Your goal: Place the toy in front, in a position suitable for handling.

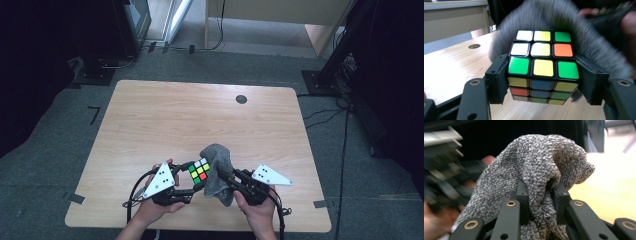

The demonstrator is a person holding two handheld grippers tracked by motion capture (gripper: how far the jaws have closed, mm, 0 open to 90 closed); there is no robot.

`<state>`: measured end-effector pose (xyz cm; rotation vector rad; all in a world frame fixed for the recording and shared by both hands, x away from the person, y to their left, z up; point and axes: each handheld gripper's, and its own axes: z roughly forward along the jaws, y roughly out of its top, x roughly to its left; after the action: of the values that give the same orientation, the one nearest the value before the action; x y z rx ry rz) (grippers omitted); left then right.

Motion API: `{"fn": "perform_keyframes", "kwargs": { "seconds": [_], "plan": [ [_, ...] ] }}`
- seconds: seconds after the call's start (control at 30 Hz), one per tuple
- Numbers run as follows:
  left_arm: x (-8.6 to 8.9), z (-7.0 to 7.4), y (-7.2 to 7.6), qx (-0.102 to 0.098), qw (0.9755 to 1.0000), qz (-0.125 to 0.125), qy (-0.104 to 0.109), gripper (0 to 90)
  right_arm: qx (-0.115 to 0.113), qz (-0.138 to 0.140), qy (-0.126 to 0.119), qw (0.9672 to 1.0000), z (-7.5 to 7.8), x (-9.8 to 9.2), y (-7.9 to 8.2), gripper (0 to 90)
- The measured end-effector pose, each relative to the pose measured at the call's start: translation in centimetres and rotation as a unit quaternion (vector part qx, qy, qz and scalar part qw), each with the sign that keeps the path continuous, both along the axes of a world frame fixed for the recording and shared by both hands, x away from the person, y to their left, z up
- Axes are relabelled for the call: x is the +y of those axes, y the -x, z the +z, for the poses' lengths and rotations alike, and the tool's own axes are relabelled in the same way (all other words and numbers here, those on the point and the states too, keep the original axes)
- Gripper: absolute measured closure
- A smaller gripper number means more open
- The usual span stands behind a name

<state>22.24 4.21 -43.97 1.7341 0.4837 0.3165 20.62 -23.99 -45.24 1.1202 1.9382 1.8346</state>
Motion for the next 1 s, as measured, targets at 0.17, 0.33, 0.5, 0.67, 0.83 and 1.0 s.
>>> {"fn": "perform_keyframes", "kwargs": {
  "seconds": [0.17,0.33,0.5,0.67,0.83,1.0],
  "plan": [
    [1.4,0.6,-0.7,0.035,0.9967,0.018,0.071,34.4,0.022,0.002,-0.006,0.9997,-1.4,-0.3,-0.6,73.3],
    [1.8,0.2,-1.2,0.082,0.9892,0.023,0.120,34.4,-0.047,0.054,0.017,0.9973,-0.6,2.1,0.6,73.2],
    [1.7,-0.1,-1.4,0.096,0.9876,0.040,0.117,34.4,-0.038,0.091,0.041,0.9942,-1.8,3.6,0.7,72.9],
    [2.0,0.0,-1.5,0.102,0.9857,0.046,0.126,34.4,-0.035,0.083,0.087,0.9921,-2.1,4.0,0.4,73.1],
    [1.7,0.1,-1.3,0.104,0.9853,0.033,0.131,34.4,-0.046,0.006,0.065,0.9968,-2.1,2.2,-0.1,73.2],
    [1.3,0.0,-1.3,0.099,0.9872,0.031,0.121,34.3,-0.088,0.103,0.120,0.9835,-2.5,5.1,1.1,72.7]
  ]
}}
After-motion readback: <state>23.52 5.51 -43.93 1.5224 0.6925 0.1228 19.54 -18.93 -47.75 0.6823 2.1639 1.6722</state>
